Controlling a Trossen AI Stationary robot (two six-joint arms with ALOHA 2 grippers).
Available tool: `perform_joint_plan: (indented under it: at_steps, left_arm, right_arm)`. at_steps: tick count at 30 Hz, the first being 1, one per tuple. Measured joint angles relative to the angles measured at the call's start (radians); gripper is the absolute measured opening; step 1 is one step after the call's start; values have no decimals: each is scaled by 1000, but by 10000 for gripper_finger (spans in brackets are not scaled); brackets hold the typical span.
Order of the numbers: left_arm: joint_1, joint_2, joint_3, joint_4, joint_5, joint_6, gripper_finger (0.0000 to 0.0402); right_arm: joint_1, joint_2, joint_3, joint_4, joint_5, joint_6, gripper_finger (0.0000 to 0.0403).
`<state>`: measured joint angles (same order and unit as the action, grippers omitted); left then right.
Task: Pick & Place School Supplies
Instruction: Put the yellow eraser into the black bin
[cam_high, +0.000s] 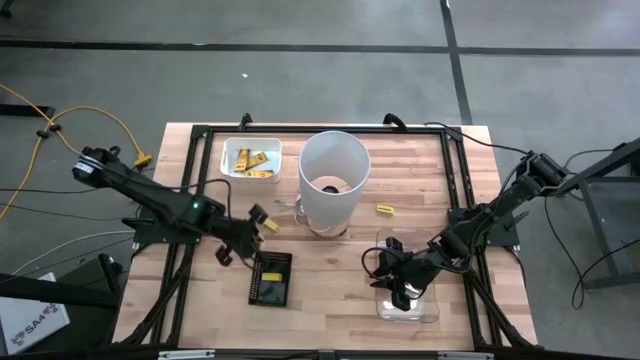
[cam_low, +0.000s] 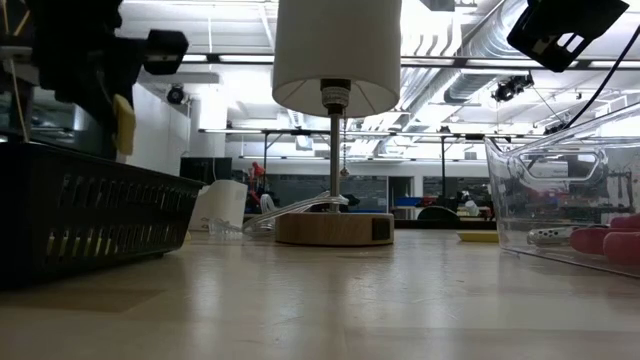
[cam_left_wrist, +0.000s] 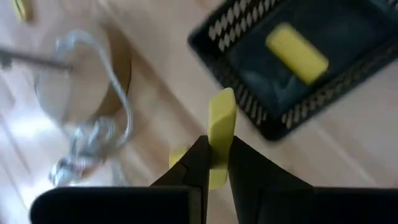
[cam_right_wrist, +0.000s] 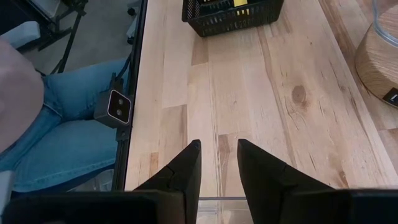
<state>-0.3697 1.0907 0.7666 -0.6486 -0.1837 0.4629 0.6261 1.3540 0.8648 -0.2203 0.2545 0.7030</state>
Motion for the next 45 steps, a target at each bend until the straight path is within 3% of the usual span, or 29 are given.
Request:
perform_joint_plan:
  at_steps: [6, 14, 26, 37, 45]
  left_arm:
    - [-45, 64, 6, 113, 21, 0, 36]
    - [-89, 160, 63, 182, 151, -75, 36]
    - [-83, 277, 64, 240, 230, -314, 36]
    - [-85, 332, 64, 314, 425, -587, 44]
    - [-85, 339, 64, 325, 432, -621, 71]
  right_arm:
    - [0, 0, 0, 0, 0, 0, 97]
    - [0, 0, 0, 0, 0, 0, 97]
    - [0, 0, 0, 0, 0, 0, 97]
    - [0, 0, 0, 0, 0, 0, 97]
    - [0, 0, 0, 3, 0, 0, 97]
